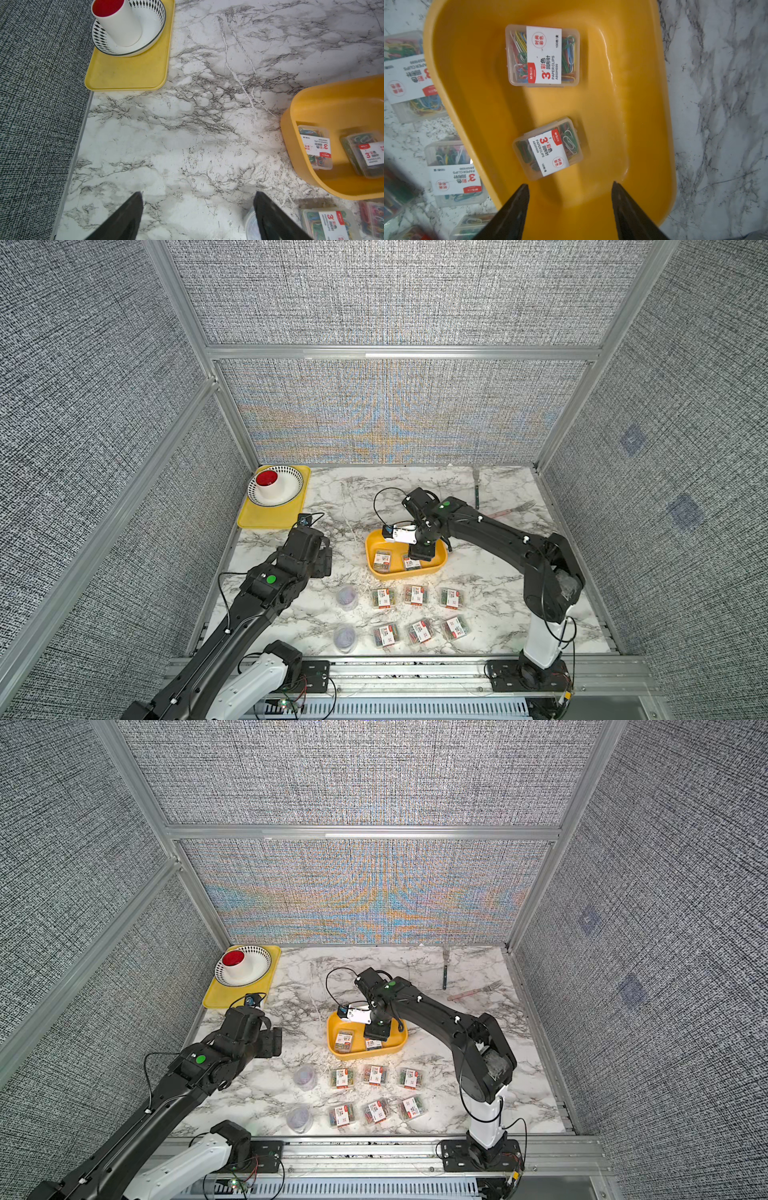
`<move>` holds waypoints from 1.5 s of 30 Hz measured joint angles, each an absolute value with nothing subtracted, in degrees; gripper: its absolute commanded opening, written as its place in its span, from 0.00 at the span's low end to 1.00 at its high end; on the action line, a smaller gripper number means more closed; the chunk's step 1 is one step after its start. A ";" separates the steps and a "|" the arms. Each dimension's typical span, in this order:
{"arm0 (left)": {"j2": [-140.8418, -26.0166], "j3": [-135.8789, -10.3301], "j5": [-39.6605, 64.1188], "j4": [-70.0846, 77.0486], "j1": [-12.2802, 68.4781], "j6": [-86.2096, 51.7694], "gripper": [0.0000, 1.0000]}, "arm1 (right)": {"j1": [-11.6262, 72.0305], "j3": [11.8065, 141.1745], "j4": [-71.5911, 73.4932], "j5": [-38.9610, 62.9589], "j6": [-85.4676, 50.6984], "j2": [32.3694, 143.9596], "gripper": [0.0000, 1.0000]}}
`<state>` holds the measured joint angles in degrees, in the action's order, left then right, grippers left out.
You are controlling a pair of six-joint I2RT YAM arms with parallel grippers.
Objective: Take the paper clips out of the storage box
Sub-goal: Adjust the boxed paper clips in the storage box.
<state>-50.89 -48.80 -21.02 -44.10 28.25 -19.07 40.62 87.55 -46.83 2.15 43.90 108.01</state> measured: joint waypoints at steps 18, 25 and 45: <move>-50.02 -48.80 -21.02 -43.75 28.25 -18.87 0.89 | 41.56 84.03 -41.12 3.90 45.17 112.77 0.81; -49.54 -48.80 -21.02 -43.75 28.25 -18.87 0.89 | 41.17 84.88 -38.52 4.47 45.25 114.78 0.79; -49.04 -48.80 -20.99 -43.70 28.25 -18.63 0.89 | 39.51 91.18 -40.51 -1.17 41.76 112.05 0.78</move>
<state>-49.04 -48.80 -20.99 -43.70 28.25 -18.63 39.51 91.18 -40.51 -1.17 41.76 112.05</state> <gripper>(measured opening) 0.889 0.777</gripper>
